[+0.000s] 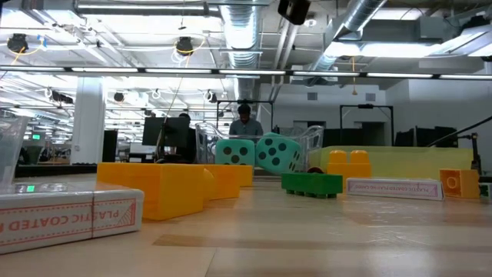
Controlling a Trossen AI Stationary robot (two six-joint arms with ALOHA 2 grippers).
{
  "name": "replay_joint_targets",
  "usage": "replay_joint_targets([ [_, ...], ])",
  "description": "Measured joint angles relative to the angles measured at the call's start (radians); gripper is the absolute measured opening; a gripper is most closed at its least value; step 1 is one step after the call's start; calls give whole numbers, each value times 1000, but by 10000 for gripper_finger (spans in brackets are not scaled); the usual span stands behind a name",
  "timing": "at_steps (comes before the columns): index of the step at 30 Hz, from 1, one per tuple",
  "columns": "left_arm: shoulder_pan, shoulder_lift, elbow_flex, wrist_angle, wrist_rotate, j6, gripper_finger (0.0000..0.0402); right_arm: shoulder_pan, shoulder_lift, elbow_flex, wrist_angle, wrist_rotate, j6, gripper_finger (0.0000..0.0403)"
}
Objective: Pick & Place Toys
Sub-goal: Put the pink deck of cards into the white transparent bin
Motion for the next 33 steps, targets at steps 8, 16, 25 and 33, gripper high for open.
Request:
replay_joint_targets([
  [8, -64, -46, -124, 78, -37, -15, 60, 34, 0, -2, 68, 81, 47, 260],
  [16, -70, -64, -238, 208, -82, -12, 60, 72, 1, -2, 110, 167, 66, 260],
  [25, -70, -63, -321, 295, -113, 19, 60, 93, 1, -2, 137, 198, 84, 260],
  [33, -91, -60, -381, 395, -126, 73, 60, 96, 1, -2, 164, 200, 92, 260],
])
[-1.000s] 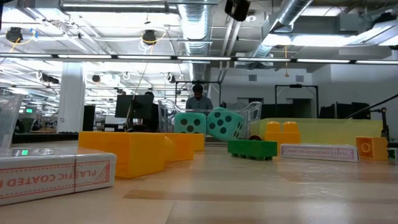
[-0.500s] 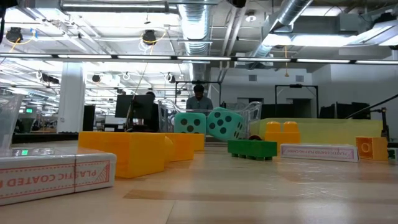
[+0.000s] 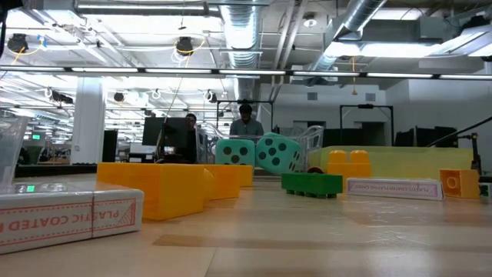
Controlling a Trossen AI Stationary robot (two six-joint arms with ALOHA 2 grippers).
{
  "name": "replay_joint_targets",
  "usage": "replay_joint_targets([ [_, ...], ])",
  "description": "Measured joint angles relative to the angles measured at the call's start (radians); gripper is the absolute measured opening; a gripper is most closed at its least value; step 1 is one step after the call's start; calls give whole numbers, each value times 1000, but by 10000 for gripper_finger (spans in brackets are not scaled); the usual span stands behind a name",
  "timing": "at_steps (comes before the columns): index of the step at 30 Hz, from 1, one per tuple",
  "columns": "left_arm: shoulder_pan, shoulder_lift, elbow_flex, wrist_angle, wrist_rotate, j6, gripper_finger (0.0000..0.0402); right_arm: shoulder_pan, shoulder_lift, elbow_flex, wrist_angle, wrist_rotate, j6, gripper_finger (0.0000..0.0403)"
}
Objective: Pick & Place Toys
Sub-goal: Put the pink deck of cards into the white transparent bin
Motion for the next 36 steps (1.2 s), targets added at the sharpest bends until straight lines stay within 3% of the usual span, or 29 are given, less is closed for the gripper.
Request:
replay_joint_targets([
  [17, -26, 12, -64, 112, 1, 26, 60, -1, 0, 0, -3, 0, 0, 260],
  [36, -53, 134, -61, 176, -43, -8, 60, -10, 0, 0, -3, 0, -3, 260],
])
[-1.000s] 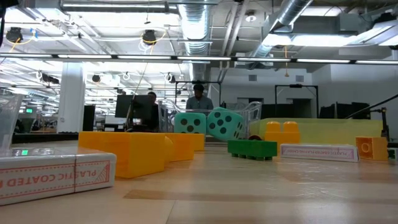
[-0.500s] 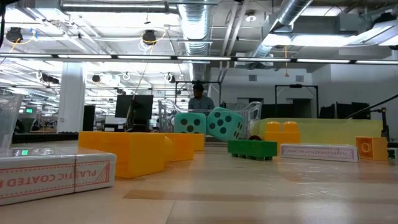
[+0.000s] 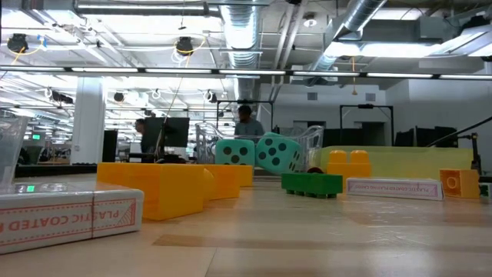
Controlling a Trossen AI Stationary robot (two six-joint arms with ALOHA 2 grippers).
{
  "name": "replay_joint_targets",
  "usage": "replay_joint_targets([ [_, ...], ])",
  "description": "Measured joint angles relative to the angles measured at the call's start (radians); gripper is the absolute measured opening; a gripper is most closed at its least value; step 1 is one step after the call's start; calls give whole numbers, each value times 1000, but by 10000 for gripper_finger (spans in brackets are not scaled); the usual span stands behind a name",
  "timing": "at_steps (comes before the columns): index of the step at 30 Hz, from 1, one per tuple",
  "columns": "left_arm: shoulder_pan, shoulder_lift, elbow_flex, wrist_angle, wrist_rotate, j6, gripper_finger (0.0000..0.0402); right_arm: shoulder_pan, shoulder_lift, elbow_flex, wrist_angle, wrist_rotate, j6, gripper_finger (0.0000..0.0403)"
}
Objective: Pick & Place Toys
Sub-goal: Put the pink deck of cards into the white transparent bin
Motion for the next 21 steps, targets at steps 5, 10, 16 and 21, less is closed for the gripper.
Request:
replay_joint_targets([
  [5, 0, -2, 0, -12, 7, 0, 60, -3, 0, 0, 0, 0, 3, 260],
  [10, 0, -2, 1, -16, 9, 0, 60, -4, 0, 0, 0, 0, 3, 260],
  [16, 0, -2, 1, -20, 11, 0, 60, -5, 0, 0, 0, 0, 3, 260],
  [21, 1, 0, 18, -58, 19, 0, 60, -5, 0, 0, 0, 0, 3, 260],
])
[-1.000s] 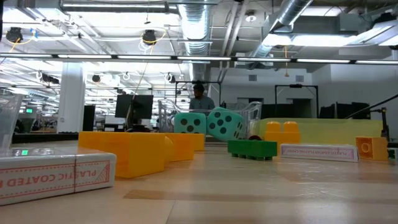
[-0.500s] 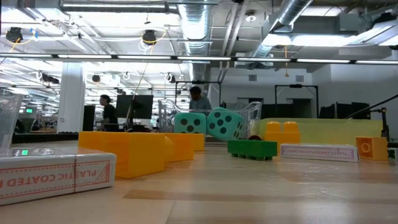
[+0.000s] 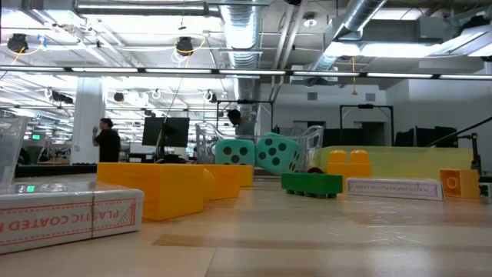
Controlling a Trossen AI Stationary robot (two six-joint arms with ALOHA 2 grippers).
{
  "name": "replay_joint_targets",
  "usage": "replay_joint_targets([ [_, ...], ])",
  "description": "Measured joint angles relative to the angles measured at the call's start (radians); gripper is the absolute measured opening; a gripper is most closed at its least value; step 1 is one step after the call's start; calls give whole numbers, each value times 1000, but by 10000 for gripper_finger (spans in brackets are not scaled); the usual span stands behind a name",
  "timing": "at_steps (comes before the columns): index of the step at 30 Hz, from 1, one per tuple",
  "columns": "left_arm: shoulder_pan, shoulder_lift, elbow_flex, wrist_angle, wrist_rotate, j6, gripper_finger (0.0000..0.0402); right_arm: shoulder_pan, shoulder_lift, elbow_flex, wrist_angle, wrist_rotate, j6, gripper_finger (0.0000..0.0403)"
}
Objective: Pick & Place Toys
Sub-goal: Put the pink deck of cards into the white transparent bin
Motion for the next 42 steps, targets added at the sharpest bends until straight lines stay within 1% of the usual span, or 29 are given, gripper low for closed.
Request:
replay_joint_targets([
  [3, 0, 0, 12, -40, 2, 0, 60, -6, 0, 0, 0, 0, 0, 260],
  [12, 0, 0, 12, -38, 2, -1, 60, -20, 0, 0, 0, 0, 3, 260],
  [15, 0, 0, 13, -36, 1, -23, 63, -20, 0, 0, 0, -1, 3, 260],
  [17, 0, 0, 12, -35, 2, -31, 92, -19, 0, 0, 0, -4, 3, 260],
  [20, -1, 1, 12, -34, 17, -36, 154, -19, 0, 0, 0, -4, 3, 260],
  [23, -1, 1, 12, -31, 19, -36, 204, -20, 0, 0, 0, -4, 3, 260],
  [26, -1, 1, 12, -30, 19, -39, 236, -19, 0, 0, 0, -5, 2, 260],
  [29, -1, 1, 12, -30, 17, -39, 252, -19, 0, 0, 0, -5, 2, 260],
  [32, -1, 1, 12, -30, 16, -39, 258, -18, 0, 0, 0, -5, 1, 260],
  [35, -1, 1, 12, -30, 15, -27, 253, -18, 0, 0, 0, -5, 0, 260],
  [42, -1, 0, 13, -41, 14, 29, 213, -18, 0, 0, 0, -5, 0, 260],
])
